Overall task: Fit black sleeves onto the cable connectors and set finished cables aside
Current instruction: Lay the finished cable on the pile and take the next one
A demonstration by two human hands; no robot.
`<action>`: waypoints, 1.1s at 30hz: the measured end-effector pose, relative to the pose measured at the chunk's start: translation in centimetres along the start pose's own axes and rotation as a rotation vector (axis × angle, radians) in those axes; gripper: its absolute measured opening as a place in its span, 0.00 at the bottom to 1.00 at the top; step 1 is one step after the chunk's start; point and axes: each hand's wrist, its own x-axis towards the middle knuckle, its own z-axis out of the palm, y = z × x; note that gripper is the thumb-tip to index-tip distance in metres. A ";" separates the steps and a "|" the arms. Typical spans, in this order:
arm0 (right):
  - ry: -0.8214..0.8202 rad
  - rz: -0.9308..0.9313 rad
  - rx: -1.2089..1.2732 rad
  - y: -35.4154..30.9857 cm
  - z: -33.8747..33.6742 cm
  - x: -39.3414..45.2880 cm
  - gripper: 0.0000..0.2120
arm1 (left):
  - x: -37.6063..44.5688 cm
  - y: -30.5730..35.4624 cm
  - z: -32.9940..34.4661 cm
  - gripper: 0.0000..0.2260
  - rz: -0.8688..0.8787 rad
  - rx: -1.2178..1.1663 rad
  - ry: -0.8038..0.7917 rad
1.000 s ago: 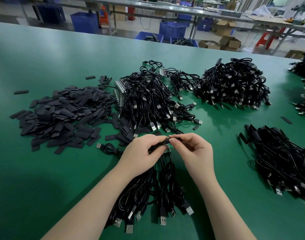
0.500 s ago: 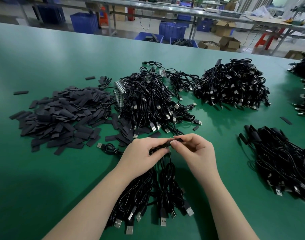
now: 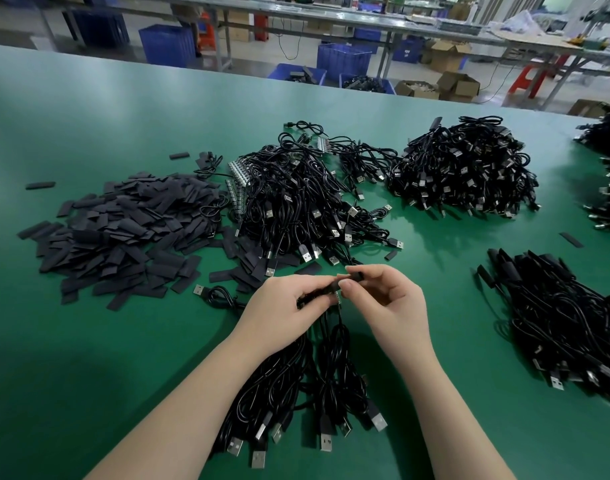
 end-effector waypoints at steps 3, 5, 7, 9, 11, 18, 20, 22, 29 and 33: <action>-0.018 0.053 0.069 0.1 0.1 0.0 0.12 | 0.0 0.0 0.0 0.15 0.007 -0.010 0.004; -0.026 0.076 0.088 0.1 0.2 0.1 0.12 | -0.1 -0.1 0.0 0.15 -0.001 -0.012 0.002; -0.022 0.082 0.099 0.1 0.3 0.1 0.10 | -0.1 -0.4 0.1 0.15 -0.024 -0.024 0.018; -0.006 0.062 0.079 0.2 0.3 0.1 0.09 | -0.1 -0.5 0.1 0.14 -0.042 -0.035 0.036; 0.008 0.039 0.049 0.2 0.3 0.1 0.09 | 0.0 -0.5 0.0 0.11 -0.037 -0.027 0.026; 0.037 -0.075 -0.063 0.3 0.6 -0.2 0.12 | 0.1 -0.3 -0.2 0.04 -0.038 0.029 -0.035; 0.029 -0.074 -0.060 0.2 0.6 -0.2 0.11 | 0.1 -0.2 -0.2 0.04 -0.036 0.019 -0.023; 0.018 -0.044 -0.026 0.1 0.5 0.0 0.10 | 0.0 -0.2 -0.2 0.06 -0.045 -0.004 -0.017; -0.005 -0.024 0.012 0.2 0.3 -0.1 0.10 | -0.1 -0.3 -0.1 0.10 -0.008 0.004 -0.030; -0.073 0.054 0.078 0.2 -0.2 0.3 0.10 | -0.1 -0.1 -0.2 0.11 0.012 0.027 -0.037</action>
